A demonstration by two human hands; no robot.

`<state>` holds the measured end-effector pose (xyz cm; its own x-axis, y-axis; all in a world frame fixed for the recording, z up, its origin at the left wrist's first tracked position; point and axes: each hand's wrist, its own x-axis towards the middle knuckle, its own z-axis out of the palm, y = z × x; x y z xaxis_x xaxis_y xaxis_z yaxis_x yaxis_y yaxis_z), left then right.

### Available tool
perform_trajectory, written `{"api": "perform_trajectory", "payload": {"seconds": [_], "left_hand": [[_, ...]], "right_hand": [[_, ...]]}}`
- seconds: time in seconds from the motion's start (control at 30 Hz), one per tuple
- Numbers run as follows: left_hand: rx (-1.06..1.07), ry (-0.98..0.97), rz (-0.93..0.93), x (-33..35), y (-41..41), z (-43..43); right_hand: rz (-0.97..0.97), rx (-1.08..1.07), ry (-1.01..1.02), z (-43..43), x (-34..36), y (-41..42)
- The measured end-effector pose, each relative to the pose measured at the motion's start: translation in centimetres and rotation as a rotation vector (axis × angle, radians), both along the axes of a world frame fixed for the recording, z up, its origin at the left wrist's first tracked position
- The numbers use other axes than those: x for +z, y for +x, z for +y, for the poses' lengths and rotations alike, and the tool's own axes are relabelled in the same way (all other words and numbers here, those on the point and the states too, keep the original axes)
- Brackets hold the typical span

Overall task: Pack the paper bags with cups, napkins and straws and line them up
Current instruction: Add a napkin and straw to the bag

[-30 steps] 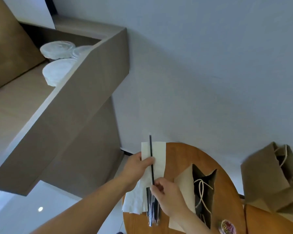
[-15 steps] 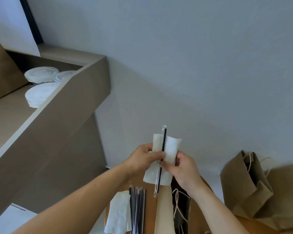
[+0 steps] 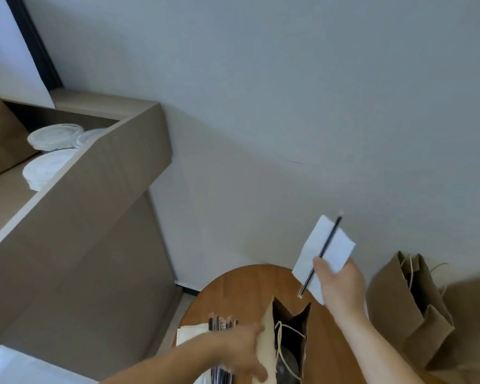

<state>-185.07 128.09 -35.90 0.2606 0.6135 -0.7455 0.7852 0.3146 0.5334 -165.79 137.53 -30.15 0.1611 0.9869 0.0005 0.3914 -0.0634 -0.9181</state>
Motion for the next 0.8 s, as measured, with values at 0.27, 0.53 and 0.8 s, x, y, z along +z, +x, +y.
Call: {"api": "perform_trajectory", "payload": {"seconds": [0.27, 0.53, 0.8], "left_hand": [[0.321, -0.030, 0.046, -2.8, 4.6, -1.4], [0.482, -0.134, -0.119, -3.1, 3.7, -1.9], [0.508, -0.065, -0.114, -3.3, 4.0, -2.5]], "right_hand": [[-0.343, 0.313, -0.261, -3.6, -6.0, -2.9], [-0.591, 0.510, -0.610, -4.9, -6.9, -0.5], [-0.650, 0.496, -0.784, -5.3, -11.5, -3.4]]}}
